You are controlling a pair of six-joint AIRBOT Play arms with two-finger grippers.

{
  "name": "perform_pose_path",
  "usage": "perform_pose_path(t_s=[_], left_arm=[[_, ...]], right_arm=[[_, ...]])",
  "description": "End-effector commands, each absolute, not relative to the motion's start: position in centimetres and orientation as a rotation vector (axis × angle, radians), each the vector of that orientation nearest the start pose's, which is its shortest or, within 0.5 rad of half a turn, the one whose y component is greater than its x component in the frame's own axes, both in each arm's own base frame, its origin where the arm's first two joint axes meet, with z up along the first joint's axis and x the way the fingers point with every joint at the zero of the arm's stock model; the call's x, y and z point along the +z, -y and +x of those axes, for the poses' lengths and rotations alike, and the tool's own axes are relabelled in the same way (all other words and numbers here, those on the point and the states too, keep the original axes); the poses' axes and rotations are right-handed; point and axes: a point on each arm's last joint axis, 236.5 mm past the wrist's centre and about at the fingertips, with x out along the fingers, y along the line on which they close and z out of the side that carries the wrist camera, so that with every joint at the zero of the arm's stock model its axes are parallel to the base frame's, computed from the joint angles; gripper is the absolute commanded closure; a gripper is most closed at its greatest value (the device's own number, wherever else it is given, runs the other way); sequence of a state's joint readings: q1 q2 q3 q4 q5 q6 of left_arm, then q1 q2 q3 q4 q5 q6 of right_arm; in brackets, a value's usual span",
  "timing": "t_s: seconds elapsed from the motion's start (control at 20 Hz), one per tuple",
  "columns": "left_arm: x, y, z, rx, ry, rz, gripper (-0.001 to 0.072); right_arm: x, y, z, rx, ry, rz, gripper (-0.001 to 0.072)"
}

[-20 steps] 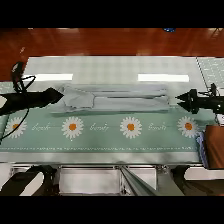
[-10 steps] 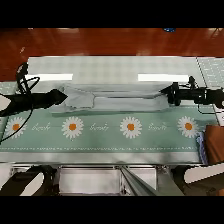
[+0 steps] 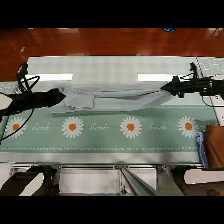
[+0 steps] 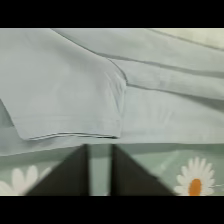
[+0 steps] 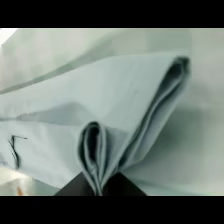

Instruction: Fold the shirts.

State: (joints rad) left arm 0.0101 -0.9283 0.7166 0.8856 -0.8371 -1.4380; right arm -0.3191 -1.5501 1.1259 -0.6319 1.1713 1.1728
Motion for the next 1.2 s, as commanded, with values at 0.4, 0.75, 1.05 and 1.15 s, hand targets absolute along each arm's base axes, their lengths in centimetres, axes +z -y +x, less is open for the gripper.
perform_pose_path(t_s=[0.4,0.75,1.05,1.15], left_arm=[[-1.0,37.3,37.2,-0.785,-1.207,-0.441,0.0692],[-6.8,51.9,23.7,-1.093,-1.573,-0.273,0.0691],[-5.2,51.8,24.1,-1.121,-1.553,-0.268,0.0691],[-2.8,48.4,28.7,-1.088,-1.510,-0.321,0.0691]], right_arm=[[11.2,-5.3,29.3,0.290,-0.973,0.547,0.0681],[14.5,-6.8,26.3,0.301,-0.899,0.544,0.0681],[14.6,-6.9,26.2,0.305,-0.901,0.554,0.0680],[14.8,-7.0,26.5,0.307,-0.888,0.561,0.0680]])
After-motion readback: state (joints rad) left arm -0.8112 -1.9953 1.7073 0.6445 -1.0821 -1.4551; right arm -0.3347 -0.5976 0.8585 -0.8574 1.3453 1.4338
